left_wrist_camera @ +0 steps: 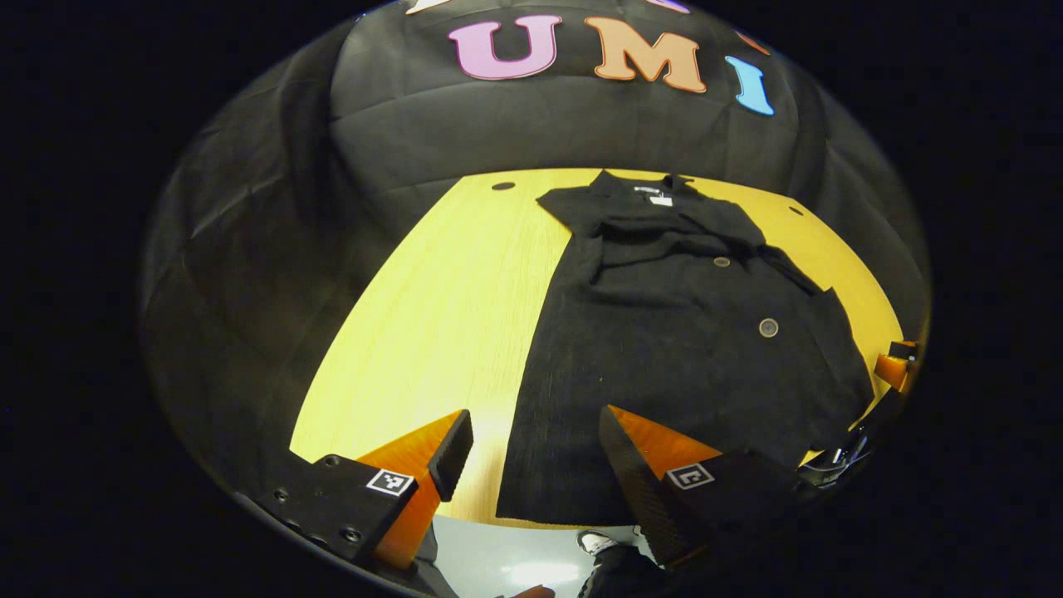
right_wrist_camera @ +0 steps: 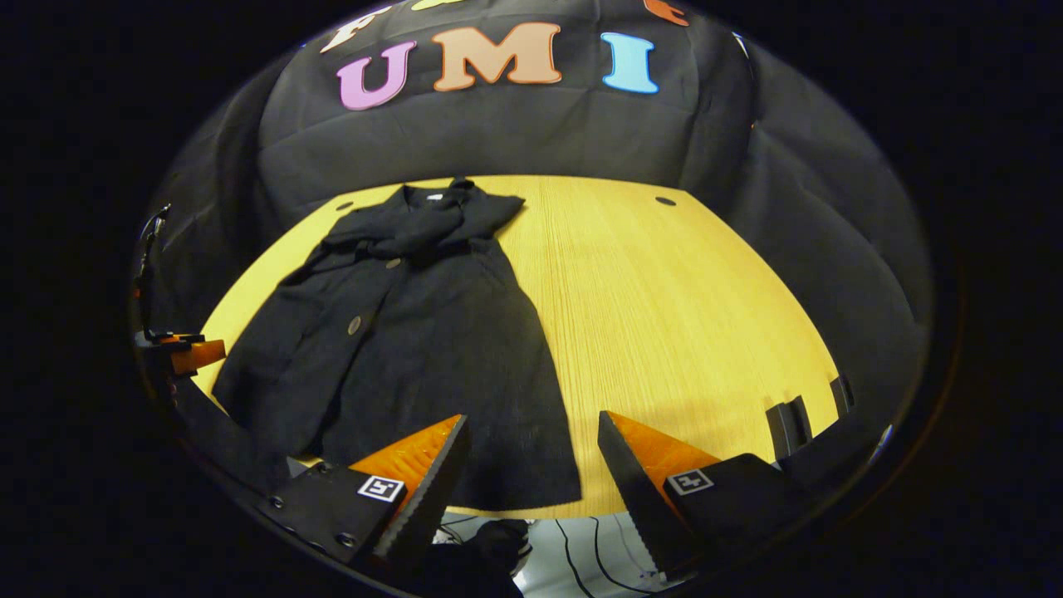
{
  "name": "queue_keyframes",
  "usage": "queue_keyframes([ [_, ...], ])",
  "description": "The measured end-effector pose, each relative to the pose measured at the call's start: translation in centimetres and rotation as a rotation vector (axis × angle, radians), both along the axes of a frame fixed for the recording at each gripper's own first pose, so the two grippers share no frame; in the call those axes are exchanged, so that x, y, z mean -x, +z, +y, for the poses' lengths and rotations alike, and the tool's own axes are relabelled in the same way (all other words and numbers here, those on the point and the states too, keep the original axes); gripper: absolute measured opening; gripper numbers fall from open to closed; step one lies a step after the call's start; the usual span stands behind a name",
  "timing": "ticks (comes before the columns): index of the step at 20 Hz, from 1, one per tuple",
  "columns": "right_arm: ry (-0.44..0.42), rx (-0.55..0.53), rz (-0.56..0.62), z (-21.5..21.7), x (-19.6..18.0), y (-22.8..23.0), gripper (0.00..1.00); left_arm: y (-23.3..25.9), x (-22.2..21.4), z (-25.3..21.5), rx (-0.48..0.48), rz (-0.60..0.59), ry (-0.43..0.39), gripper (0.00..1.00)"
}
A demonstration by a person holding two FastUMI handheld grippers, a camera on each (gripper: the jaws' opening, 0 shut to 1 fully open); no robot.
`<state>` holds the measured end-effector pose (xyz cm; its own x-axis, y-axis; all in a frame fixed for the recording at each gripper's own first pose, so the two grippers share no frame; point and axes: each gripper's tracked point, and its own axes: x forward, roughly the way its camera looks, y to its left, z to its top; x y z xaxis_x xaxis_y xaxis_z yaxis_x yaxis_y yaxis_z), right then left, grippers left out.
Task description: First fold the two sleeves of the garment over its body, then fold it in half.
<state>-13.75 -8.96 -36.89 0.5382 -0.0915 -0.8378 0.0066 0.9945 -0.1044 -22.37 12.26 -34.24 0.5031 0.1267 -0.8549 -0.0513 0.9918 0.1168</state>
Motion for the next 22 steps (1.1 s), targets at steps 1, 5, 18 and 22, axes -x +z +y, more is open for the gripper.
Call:
queue_keyframes([
  [1,-0.002,0.013,0.029,-0.2,0.4,-0.8,0.95,-0.4,0.4,0.1,0.0,0.009,0.003,0.94],
  [5,-0.023,0.035,0.118,-0.5,1.6,-2.5,0.99,-1.6,1.3,0.4,0.003,0.041,0.01,0.94],
  [18,-0.023,-0.055,0.185,1.7,1.8,-3.3,0.54,-2.6,2.1,-1.6,0.082,0.05,-0.017,0.63],
  [22,-0.008,-0.044,0.183,2.9,2.4,-3.4,0.19,-2.6,2.3,-2.4,0.104,0.034,-0.038,0.36],
])
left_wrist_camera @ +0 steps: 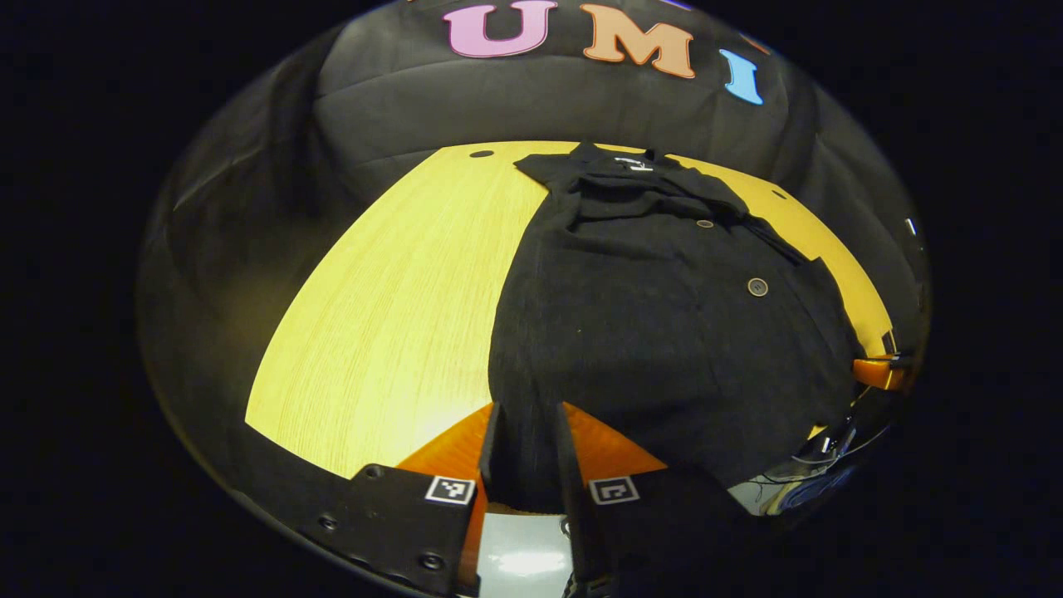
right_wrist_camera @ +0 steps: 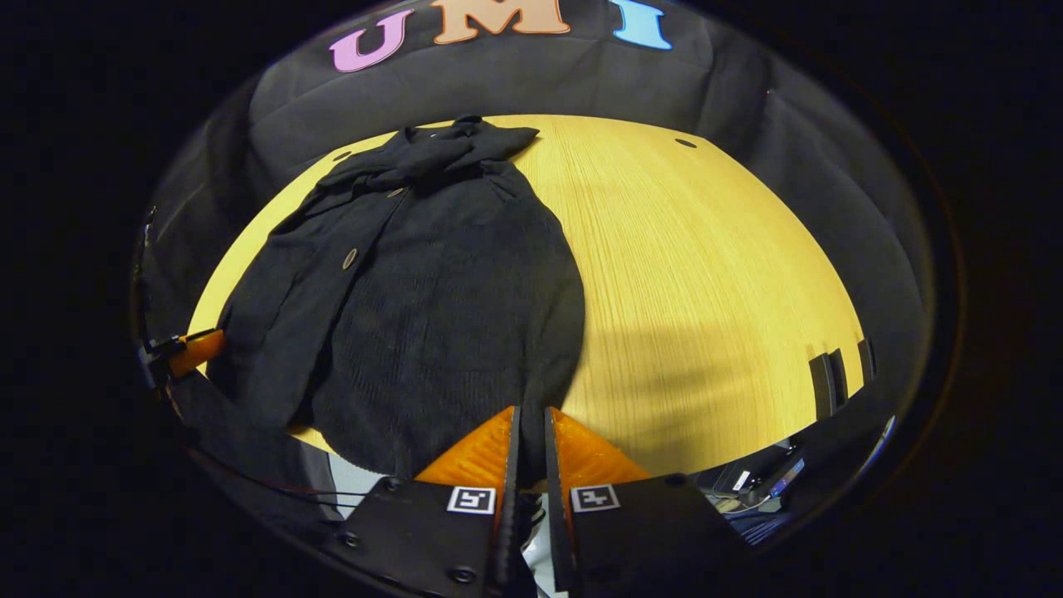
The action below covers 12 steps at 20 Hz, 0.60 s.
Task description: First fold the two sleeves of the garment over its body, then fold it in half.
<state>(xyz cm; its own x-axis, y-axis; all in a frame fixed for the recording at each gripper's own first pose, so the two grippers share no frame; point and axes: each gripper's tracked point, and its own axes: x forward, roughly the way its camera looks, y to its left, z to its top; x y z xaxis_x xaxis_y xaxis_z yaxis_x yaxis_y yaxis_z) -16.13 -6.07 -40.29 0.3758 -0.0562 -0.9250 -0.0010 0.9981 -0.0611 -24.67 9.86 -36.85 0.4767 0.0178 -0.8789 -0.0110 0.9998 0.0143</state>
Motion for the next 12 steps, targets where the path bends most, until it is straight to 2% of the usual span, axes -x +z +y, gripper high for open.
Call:
queue_keyframes([
  [1,-0.009,-0.007,0.008,0.2,0.6,0.2,0.17,0.1,0.2,0.0,0.005,-0.002,0.002,0.25],
  [2,-0.012,-0.018,0.017,0.5,1.0,0.2,0.1,0.1,0.2,0.1,0.007,0.0,0.001,0.2],
  [5,-0.007,-0.051,0.03,0.8,1.8,0.3,0.1,0.2,-0.1,0.7,0.009,-0.004,0.026,0.06],
  [8,0.002,-0.065,0.003,0.9,1.9,0.3,0.06,-0.1,-0.3,0.5,0.006,-0.016,0.015,0.0],
  [9,0.014,-0.059,-0.004,0.8,1.9,0.4,0.03,-0.1,0.0,0.6,0.012,-0.014,0.022,0.0],
  [12,0.045,-0.059,-0.062,0.9,1.4,0.9,0.03,0.2,-0.4,1.0,0.041,-0.014,0.076,0.0],
])
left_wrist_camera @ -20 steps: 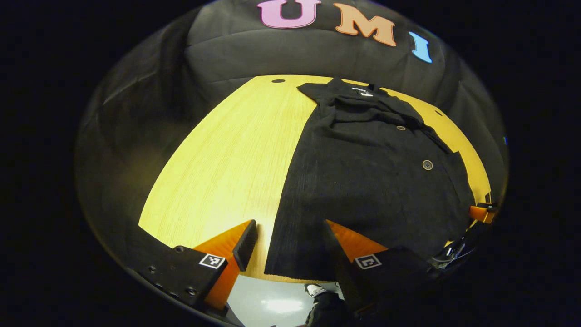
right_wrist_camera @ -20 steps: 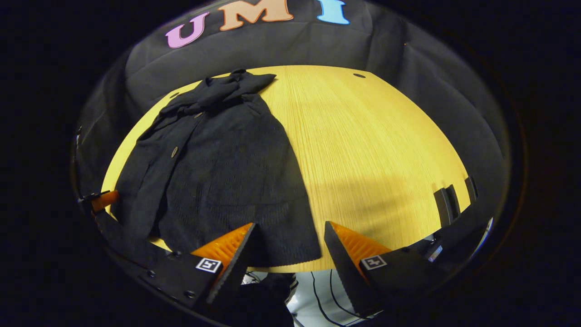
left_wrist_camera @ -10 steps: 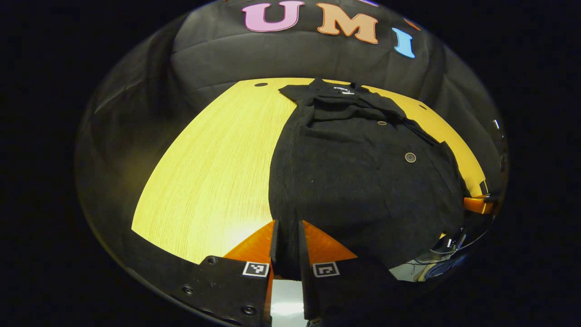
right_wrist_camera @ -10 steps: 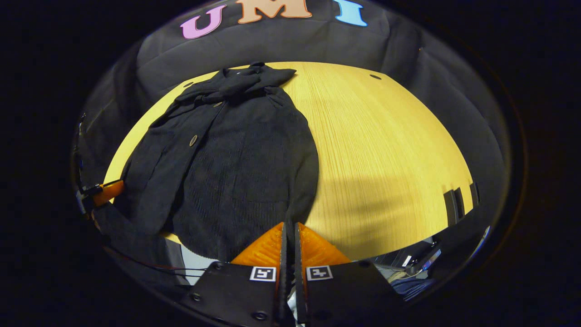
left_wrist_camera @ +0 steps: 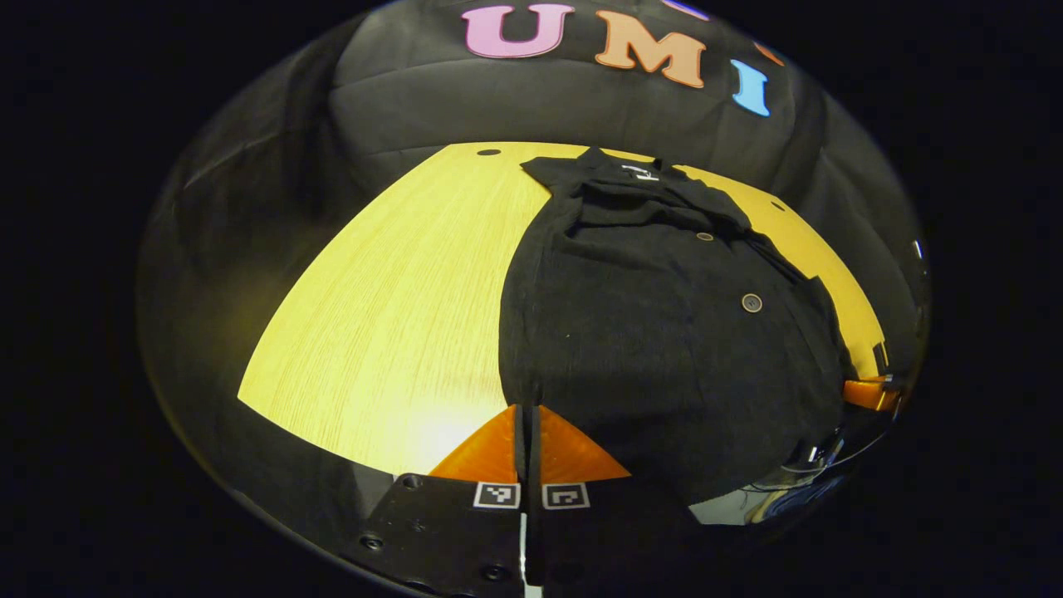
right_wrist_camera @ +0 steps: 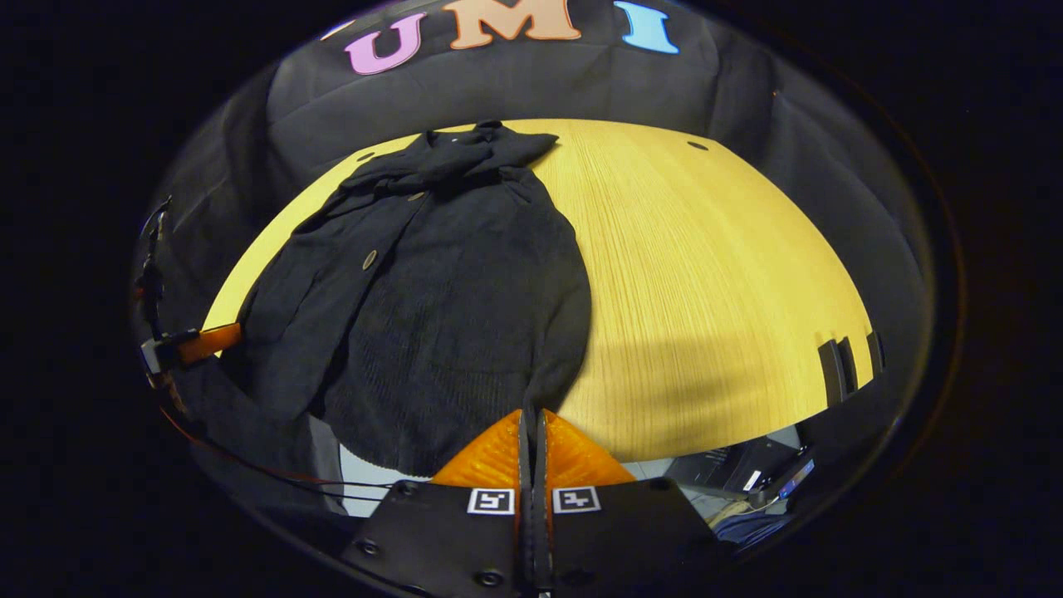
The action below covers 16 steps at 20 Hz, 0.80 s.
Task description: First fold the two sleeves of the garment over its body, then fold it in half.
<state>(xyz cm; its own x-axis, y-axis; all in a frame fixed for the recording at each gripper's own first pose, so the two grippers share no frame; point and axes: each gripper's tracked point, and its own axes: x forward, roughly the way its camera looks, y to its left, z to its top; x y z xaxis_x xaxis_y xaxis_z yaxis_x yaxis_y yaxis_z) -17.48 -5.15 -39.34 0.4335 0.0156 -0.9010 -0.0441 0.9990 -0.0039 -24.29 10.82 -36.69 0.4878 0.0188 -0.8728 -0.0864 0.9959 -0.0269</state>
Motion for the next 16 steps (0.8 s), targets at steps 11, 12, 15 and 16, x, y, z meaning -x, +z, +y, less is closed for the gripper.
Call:
queue_keyframes([
  [11,0.104,-0.12,-0.232,2.0,-7.1,8.6,0.02,6.7,-5.6,-1.8,0.047,-0.154,0.037,0.0],
  [12,0.121,-0.13,-0.274,2.3,-8.2,9.9,0.02,7.8,-6.4,-1.8,0.043,-0.18,0.037,0.0],
  [15,0.175,-0.157,-0.393,3.2,-11.4,13.8,0.02,10.8,-9.7,-3.0,0.04,-0.252,0.026,0.0],
  [16,0.188,-0.166,-0.418,3.4,-11.8,14.7,0.02,11.7,-10.9,-3.3,0.041,-0.272,0.025,0.0],
])
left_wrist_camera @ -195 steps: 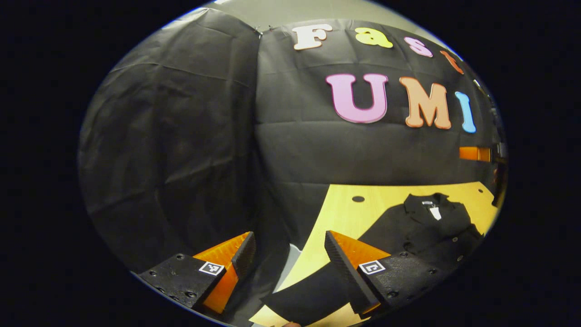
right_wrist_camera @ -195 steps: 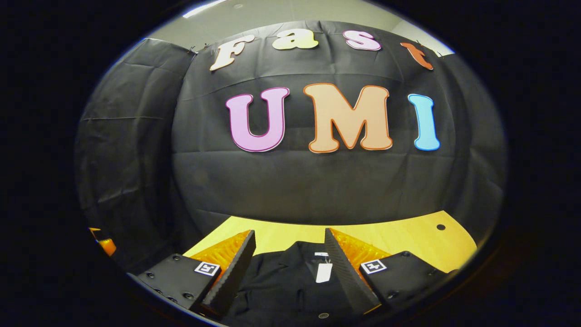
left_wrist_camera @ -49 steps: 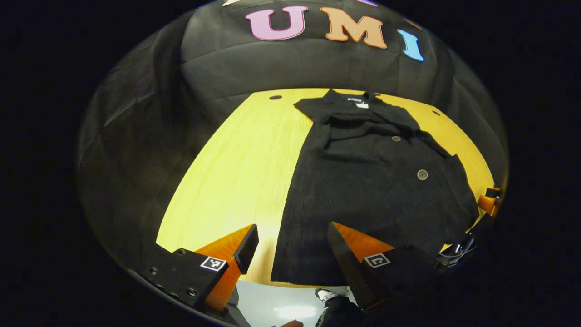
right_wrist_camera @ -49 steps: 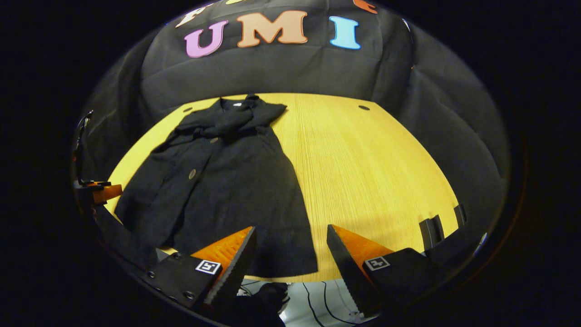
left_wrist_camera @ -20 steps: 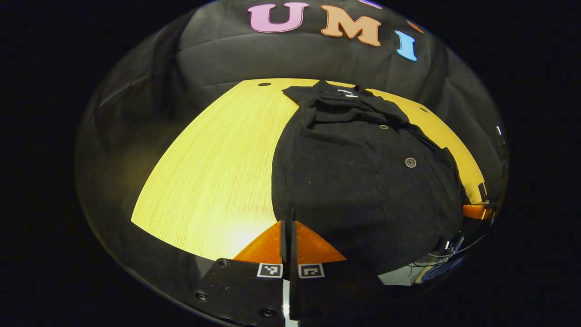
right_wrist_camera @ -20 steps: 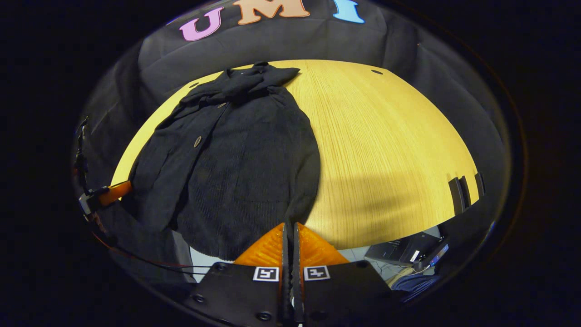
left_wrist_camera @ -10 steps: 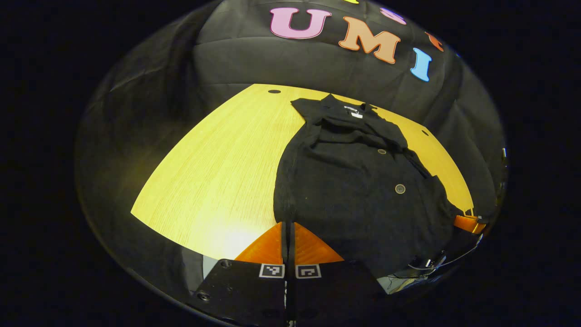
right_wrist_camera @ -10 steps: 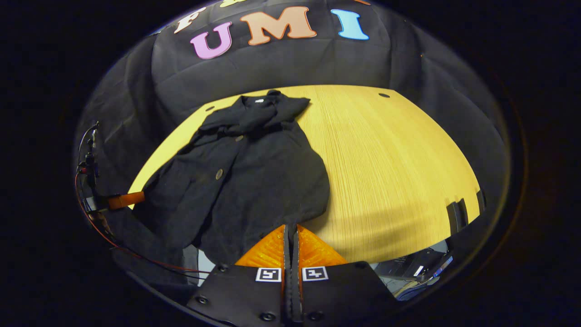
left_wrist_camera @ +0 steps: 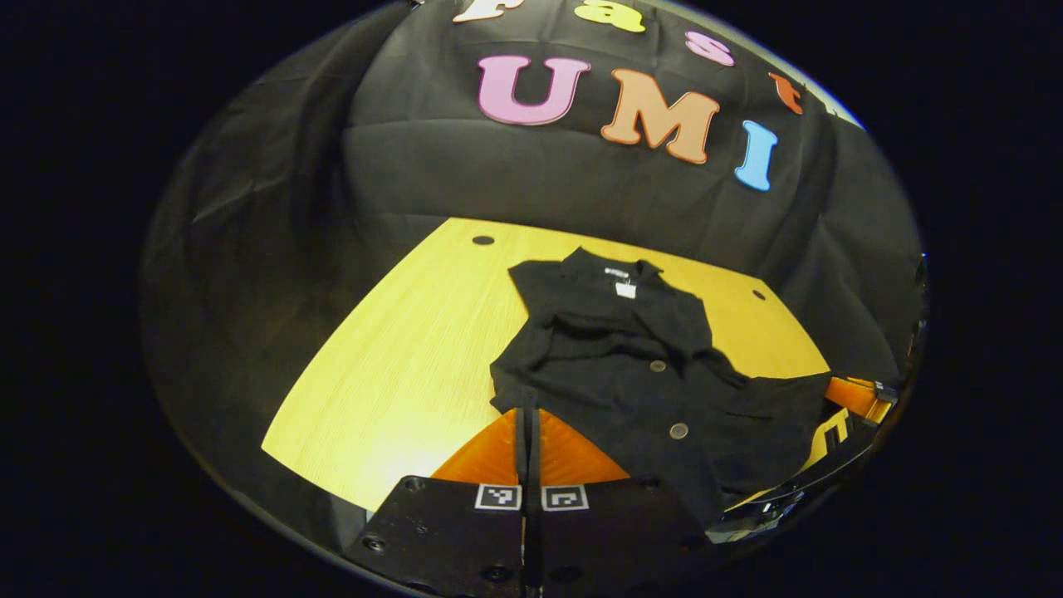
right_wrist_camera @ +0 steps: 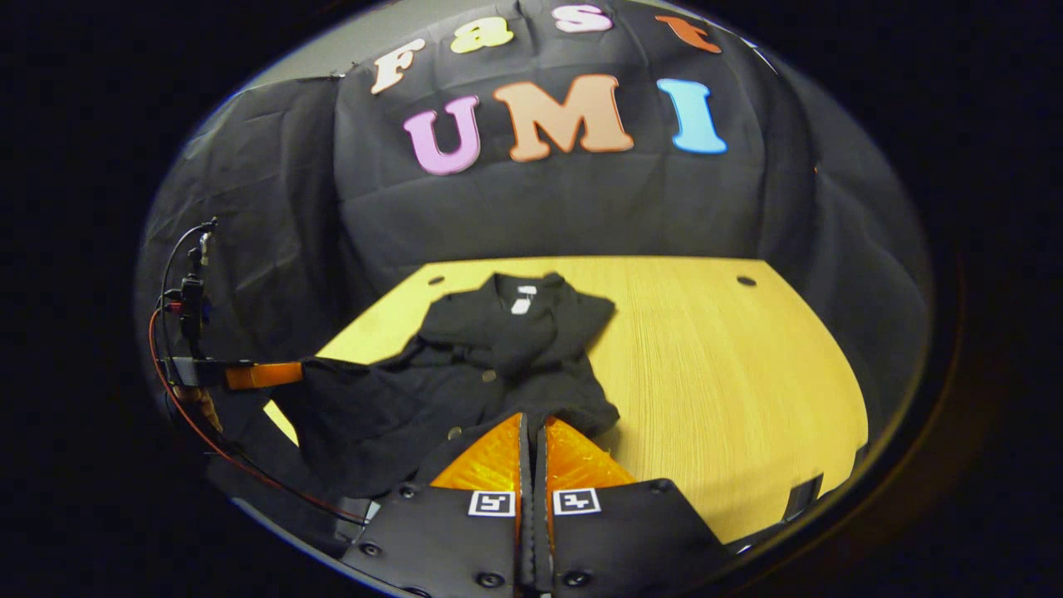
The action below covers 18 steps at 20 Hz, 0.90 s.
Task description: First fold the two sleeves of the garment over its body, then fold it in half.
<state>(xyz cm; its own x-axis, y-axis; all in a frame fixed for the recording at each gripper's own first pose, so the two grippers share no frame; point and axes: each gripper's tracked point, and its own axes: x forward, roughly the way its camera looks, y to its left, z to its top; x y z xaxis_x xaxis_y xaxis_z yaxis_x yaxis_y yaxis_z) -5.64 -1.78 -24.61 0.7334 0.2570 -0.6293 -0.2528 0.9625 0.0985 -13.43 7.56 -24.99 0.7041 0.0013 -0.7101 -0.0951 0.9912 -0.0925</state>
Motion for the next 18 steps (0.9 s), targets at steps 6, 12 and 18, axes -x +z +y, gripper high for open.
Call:
queue_keyframes([
  [6,0.044,-0.053,-0.135,0.0,-6.0,5.7,0.0,5.0,-7.2,-0.4,-0.047,-0.126,-0.001,0.0],
  [12,-0.012,-0.089,-0.214,-0.7,-12.1,8.8,0.05,5.7,-12.6,0.3,-0.036,-0.161,0.012,0.0],
  [18,-0.061,-0.07,-0.216,-0.4,-16.6,8.9,0.02,4.6,-18.1,2.2,-0.018,-0.165,0.02,0.0],
])
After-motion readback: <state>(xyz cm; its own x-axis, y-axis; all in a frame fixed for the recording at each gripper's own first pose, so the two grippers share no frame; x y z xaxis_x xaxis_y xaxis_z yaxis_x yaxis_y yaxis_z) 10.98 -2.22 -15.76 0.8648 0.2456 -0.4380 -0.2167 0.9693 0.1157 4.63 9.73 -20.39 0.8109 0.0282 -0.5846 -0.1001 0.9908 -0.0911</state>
